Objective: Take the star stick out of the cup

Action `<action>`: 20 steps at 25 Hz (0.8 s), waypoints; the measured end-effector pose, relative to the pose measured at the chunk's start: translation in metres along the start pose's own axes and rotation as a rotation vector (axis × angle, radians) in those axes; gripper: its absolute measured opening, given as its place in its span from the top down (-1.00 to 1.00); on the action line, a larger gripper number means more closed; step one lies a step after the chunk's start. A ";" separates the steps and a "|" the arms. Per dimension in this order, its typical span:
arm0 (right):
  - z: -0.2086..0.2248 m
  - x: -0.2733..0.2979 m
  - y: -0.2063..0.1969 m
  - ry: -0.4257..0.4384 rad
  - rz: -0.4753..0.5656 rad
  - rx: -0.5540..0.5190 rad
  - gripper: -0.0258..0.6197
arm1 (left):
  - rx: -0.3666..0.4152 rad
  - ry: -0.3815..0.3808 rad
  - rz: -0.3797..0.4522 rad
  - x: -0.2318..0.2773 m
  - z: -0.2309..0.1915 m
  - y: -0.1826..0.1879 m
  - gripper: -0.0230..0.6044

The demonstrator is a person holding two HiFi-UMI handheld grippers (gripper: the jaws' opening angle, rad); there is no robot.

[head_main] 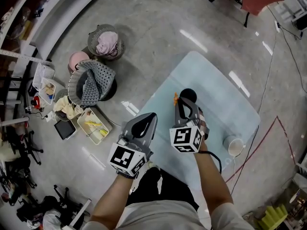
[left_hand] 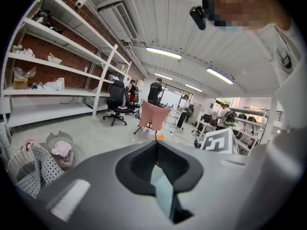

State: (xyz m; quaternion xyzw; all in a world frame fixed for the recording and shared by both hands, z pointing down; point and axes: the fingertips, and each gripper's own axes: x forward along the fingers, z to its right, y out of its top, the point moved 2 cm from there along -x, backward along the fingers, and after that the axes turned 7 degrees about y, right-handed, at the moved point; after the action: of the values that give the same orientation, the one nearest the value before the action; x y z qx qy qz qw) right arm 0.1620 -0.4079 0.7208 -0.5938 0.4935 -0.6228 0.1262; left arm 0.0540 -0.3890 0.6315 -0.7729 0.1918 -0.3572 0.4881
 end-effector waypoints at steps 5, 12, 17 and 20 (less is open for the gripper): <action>0.007 -0.023 0.014 -0.020 0.038 0.031 0.83 | 0.009 -0.021 0.023 -0.007 0.010 0.008 0.91; 0.024 -0.078 0.045 -0.070 0.142 0.142 0.83 | 0.014 -0.056 0.049 -0.027 0.029 0.019 0.91; 0.029 -0.122 0.069 -0.097 0.220 0.210 0.83 | 0.018 -0.079 0.062 -0.045 0.042 0.030 0.91; 0.024 -0.146 0.083 -0.101 0.261 0.246 0.83 | 0.025 -0.094 0.070 -0.058 0.046 0.039 0.91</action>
State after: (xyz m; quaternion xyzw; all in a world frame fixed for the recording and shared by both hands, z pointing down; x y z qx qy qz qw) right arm 0.1854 -0.3507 0.5627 -0.5354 0.4797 -0.6261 0.3020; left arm 0.0510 -0.3402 0.5635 -0.7754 0.1910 -0.3059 0.5184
